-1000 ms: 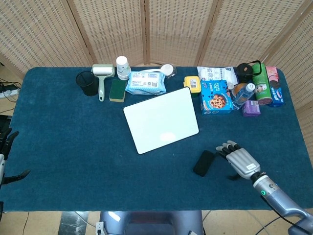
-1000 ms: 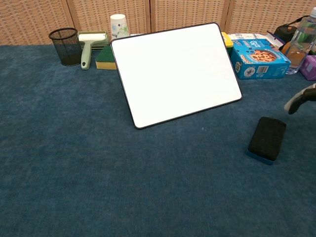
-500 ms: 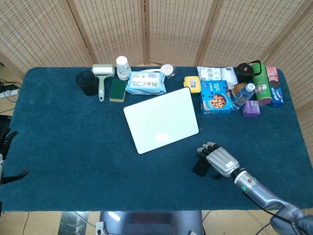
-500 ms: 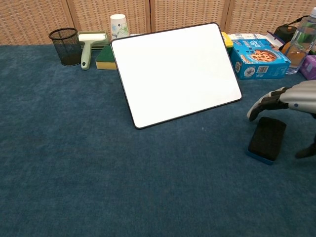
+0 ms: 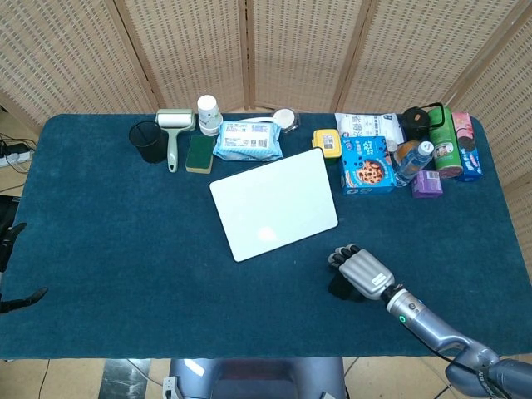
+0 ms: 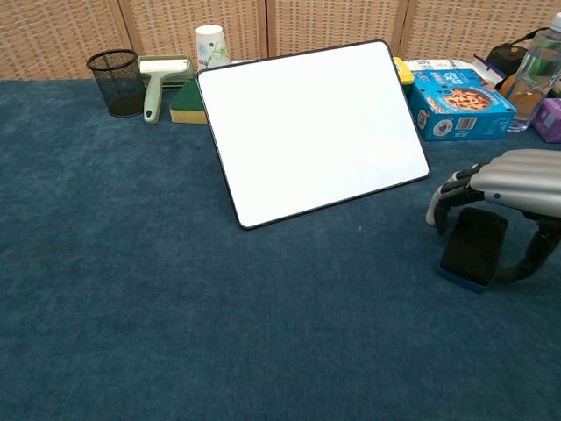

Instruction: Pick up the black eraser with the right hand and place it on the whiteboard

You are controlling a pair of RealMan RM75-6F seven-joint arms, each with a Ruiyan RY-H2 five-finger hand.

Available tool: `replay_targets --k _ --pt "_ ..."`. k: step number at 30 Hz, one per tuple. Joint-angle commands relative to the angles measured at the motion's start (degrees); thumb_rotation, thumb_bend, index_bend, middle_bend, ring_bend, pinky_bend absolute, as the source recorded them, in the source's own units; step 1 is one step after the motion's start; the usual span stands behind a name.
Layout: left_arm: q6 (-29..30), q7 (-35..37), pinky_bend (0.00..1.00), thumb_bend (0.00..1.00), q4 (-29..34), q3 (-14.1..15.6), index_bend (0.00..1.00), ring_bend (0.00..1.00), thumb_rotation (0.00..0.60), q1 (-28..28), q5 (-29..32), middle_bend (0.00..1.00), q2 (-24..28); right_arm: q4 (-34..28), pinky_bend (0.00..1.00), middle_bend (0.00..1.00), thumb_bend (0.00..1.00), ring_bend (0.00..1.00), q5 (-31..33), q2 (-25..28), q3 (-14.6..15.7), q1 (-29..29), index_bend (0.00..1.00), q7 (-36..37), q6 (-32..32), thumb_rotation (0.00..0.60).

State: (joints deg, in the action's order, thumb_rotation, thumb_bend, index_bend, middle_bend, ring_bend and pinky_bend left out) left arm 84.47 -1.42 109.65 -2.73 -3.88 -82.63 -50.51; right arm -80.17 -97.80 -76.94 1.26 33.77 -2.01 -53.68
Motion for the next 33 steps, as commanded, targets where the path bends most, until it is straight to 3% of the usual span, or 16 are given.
replay_targets --k 1,12,21,30,33 --pt "-0.08 -0.11 0.03 0.11 -0.02 0.06 0.00 0.00 0.600 -0.03 -0.09 0.00 0.00 1.93 0.30 0.33 0.13 0.27 -1.44 -1.13 1.00 -0.30 0.41 1.34 -2.17 0.600" --pt "-0.03 -0.62 0.03 0.11 0.10 0.20 0.00 0.00 0.600 0.03 -0.24 0.00 -0.17 6.76 0.44 0.47 0.27 0.40 -3.80 -3.94 2.70 -0.70 0.51 5.66 -7.57 0.600" --pt "0.04 -0.33 0.03 0.10 0.09 0.11 0.00 0.00 0.600 0.07 -0.05 0.00 -0.08 7.85 0.47 0.49 0.30 0.42 -3.70 -3.93 2.47 -1.30 0.53 7.58 -11.63 0.600" --pt "0.09 -0.15 0.03 0.10 0.08 0.20 0.00 0.00 0.600 0.13 -0.27 0.00 -0.04 6.26 0.47 0.49 0.31 0.42 -0.33 -3.87 -1.17 -1.95 0.54 7.67 -15.38 0.600" --pt "0.05 0.06 0.03 0.10 0.07 0.17 0.00 0.00 0.600 0.11 -0.23 0.00 0.03 6.42 0.47 0.49 0.31 0.42 2.71 -5.30 -4.72 -0.98 0.54 7.08 -15.56 0.600"
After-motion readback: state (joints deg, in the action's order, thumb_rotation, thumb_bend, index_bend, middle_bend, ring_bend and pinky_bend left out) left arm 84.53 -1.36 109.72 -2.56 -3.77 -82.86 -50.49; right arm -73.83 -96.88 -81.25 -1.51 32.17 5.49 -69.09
